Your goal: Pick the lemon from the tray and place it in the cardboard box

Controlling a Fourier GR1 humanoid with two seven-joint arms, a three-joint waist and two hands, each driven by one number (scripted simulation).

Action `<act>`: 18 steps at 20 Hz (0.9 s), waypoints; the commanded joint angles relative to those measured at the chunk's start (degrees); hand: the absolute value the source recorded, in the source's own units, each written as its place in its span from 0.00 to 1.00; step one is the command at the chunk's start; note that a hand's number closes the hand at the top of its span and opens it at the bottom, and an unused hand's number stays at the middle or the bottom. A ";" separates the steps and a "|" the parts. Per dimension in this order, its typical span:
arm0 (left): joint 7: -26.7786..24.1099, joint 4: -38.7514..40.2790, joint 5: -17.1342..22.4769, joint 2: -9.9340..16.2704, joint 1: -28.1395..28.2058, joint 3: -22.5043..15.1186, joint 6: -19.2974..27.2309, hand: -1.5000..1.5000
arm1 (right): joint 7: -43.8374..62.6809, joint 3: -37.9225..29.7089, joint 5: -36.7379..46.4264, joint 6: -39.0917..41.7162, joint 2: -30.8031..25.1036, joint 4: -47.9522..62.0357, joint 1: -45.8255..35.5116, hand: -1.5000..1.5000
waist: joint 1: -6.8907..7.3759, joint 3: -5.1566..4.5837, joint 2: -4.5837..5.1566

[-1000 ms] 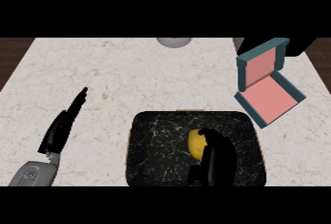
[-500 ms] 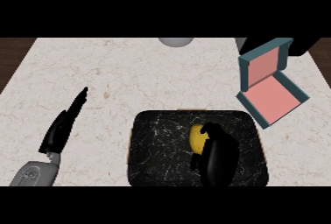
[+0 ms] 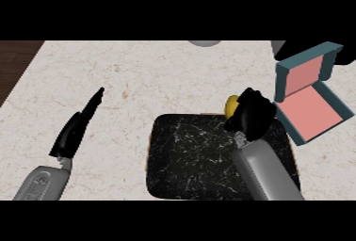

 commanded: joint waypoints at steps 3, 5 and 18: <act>0.95 1.03 -0.56 -0.81 -1.51 -0.43 0.18 0.50 | 8.21 -10.93 1.27 13.22 -1.22 13.48 -21.52 1.00 | 0.82 -0.01 -0.03; 0.68 1.57 -0.49 -0.36 -2.15 0.32 0.24 0.50 | 11.30 -12.52 4.12 15.07 -1.59 16.89 -27.45 1.00 | 0.50 -0.05 -0.31; 2.33 1.32 0.43 -1.00 -0.60 0.89 -0.31 0.50 | 20.32 -23.48 15.84 16.38 -5.83 30.32 -45.98 1.00 | -2.15 0.11 -1.08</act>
